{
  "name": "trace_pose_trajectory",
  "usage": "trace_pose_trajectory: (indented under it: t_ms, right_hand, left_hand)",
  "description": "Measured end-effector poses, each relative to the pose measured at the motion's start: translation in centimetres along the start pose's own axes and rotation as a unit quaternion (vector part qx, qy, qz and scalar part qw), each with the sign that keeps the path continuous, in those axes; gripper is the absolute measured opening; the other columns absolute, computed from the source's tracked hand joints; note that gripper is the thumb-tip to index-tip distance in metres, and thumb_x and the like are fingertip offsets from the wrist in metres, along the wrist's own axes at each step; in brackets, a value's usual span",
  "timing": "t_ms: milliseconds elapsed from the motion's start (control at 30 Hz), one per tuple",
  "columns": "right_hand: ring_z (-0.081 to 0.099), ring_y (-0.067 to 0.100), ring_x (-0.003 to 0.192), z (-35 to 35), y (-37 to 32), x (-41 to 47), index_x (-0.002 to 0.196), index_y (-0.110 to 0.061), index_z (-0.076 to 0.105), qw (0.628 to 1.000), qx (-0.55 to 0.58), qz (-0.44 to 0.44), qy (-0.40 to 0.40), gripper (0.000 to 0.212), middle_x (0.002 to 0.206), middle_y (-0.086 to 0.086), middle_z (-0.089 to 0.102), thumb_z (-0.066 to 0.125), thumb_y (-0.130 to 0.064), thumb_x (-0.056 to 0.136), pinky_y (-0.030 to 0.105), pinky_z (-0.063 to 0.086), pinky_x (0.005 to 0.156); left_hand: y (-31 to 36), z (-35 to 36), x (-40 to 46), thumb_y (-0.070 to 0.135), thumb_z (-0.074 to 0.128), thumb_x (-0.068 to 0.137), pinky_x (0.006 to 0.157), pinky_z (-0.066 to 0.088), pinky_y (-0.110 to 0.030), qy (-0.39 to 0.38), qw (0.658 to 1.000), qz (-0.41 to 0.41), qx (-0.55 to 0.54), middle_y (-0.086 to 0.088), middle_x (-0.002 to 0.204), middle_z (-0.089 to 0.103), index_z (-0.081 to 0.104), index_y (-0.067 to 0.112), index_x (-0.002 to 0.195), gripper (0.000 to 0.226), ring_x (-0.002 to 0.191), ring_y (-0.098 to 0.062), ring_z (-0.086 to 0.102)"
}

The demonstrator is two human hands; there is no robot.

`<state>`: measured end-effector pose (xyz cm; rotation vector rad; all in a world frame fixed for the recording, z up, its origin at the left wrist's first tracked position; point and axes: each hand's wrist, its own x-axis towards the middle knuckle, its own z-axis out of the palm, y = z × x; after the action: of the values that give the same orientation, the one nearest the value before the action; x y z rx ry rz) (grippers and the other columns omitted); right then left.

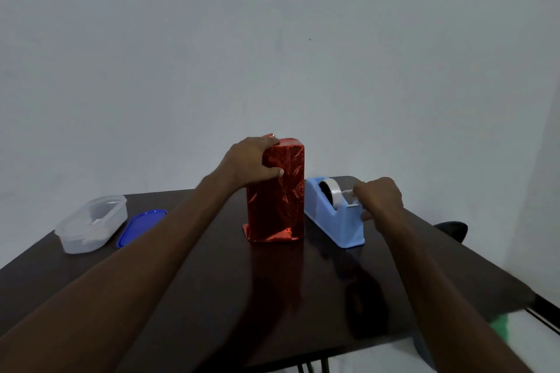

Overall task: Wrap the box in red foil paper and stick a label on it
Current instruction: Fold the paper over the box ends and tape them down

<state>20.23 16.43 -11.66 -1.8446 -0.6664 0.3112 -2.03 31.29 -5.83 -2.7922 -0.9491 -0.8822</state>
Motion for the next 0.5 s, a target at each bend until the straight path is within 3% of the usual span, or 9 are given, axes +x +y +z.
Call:
trace_pose_trajectory:
  t_ms: [67,133,233,333,500]
  right_hand:
    - [0.070,0.036,0.074,-0.2,1.0,0.3,0.087,0.006,0.068,1.000,0.026,-0.002,-0.003,0.027,0.081,0.021,0.070,0.061,-0.011,0.068,0.049,0.061,0.075]
    - [0.072,0.038,0.074,-0.4,2.1,0.4,0.081,0.009,0.068,0.999,0.045,0.001,0.004,0.022,0.076,0.023,0.070,0.065,-0.007,0.066,0.056,0.060,0.075]
    - [0.072,0.039,0.082,-0.8,3.2,-0.3,0.069,0.004,0.069,0.997,0.079,0.009,0.005,0.012,0.075,0.023,0.071,0.076,-0.005,0.072,0.054,0.059,0.082]
    - [0.072,0.034,0.082,-0.9,3.6,-0.7,0.062,-0.007,0.071,0.994,0.109,0.020,-0.002,0.015,0.074,0.016,0.073,0.082,-0.008,0.072,0.051,0.059,0.085]
    - [0.074,0.032,0.080,-1.1,3.4,-0.4,0.062,-0.003,0.068,0.990,0.131,0.054,-0.005,0.018,0.072,0.016,0.072,0.083,-0.005,0.070,0.049,0.060,0.083]
  left_hand:
    - [0.0,0.0,-0.1,0.060,0.060,0.066,0.105,0.038,-0.034,0.001,1.000,0.000,-0.004,0.003,0.153,0.042,0.044,0.026,0.146,0.088,0.135,-0.019,0.046]
    - [0.0,-0.1,-0.2,0.059,0.060,0.066,0.104,0.038,-0.033,0.004,1.000,0.002,-0.004,0.003,0.152,0.043,0.045,0.026,0.145,0.087,0.134,-0.019,0.047]
    - [-0.1,-0.1,-0.3,0.060,0.060,0.067,0.105,0.038,-0.036,0.003,1.000,0.004,0.001,0.003,0.152,0.043,0.044,0.025,0.146,0.087,0.135,-0.020,0.046]
    - [-0.1,0.0,-0.3,0.061,0.059,0.068,0.106,0.039,-0.038,-0.001,1.000,0.004,0.005,0.002,0.152,0.044,0.044,0.025,0.146,0.087,0.134,-0.021,0.046]
    - [-0.2,-0.1,-0.2,0.060,0.059,0.068,0.105,0.039,-0.037,-0.003,1.000,0.004,0.005,0.002,0.152,0.043,0.044,0.025,0.146,0.088,0.134,-0.021,0.047]
